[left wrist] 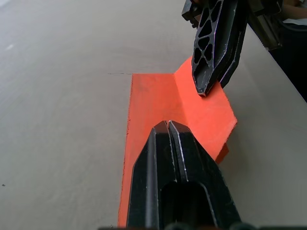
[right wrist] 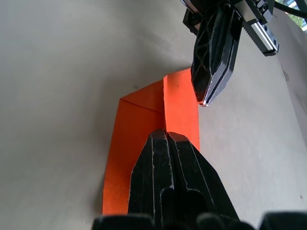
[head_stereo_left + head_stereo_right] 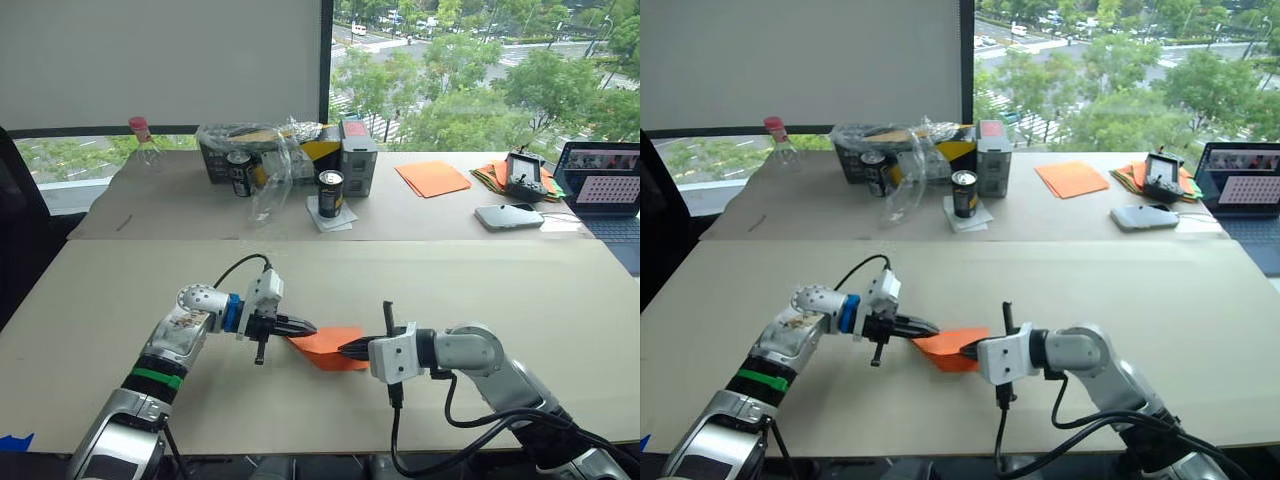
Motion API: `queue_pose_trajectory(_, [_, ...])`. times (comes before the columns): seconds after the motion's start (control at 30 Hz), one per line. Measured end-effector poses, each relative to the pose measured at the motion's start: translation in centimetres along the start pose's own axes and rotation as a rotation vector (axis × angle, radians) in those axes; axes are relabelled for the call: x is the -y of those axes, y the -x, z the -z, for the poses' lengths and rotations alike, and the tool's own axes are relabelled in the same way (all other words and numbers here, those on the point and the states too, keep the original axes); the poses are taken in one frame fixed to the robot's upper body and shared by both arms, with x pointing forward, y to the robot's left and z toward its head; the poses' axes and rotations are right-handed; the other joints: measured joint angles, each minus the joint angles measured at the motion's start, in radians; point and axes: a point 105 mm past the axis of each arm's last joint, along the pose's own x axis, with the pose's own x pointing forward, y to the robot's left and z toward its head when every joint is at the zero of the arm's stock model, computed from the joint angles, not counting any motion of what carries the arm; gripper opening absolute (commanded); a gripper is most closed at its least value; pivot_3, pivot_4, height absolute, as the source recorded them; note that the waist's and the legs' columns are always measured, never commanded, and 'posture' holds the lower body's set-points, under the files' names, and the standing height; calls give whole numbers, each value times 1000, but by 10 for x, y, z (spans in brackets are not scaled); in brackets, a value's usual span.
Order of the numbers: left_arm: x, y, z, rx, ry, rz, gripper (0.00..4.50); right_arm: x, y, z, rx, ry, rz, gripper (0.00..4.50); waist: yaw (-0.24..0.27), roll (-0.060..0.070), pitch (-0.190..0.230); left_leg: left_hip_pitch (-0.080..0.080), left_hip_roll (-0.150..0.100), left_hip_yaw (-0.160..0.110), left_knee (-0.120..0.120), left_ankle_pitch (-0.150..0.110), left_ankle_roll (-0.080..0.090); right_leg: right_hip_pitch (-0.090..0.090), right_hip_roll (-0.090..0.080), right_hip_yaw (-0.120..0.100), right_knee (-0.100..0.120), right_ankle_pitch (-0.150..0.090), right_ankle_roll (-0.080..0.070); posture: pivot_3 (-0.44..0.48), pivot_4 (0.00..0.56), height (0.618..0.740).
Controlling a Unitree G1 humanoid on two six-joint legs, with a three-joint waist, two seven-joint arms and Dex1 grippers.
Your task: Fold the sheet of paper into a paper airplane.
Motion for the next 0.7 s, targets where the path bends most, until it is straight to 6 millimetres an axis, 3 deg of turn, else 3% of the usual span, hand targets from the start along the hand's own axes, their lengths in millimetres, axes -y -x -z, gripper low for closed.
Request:
queue_pose_trajectory(0.17, [2,-9,16,-30,18,-12,11,-3,-1,-1,-4,-27,-2,0,0,0,0,0,0,0,0,0,0,0,0,0,0,0,0,0,150,670])
queue_pose_trajectory(0.57, [9,-9,20,-43,-40,9,11,-2,-1,0,-16,-115,-6,0,0,1,-1,1,0,0,0,0,0,1,0,0,0,0,0,0,150,670])
queue_pose_trajectory(0.7, [11,-9,21,-44,-53,14,0,-3,2,-3,6,-146,-16,1318,0,2,-1,1,0,0,0,0,1,1,-1,0,0,0,0,0,150,670])
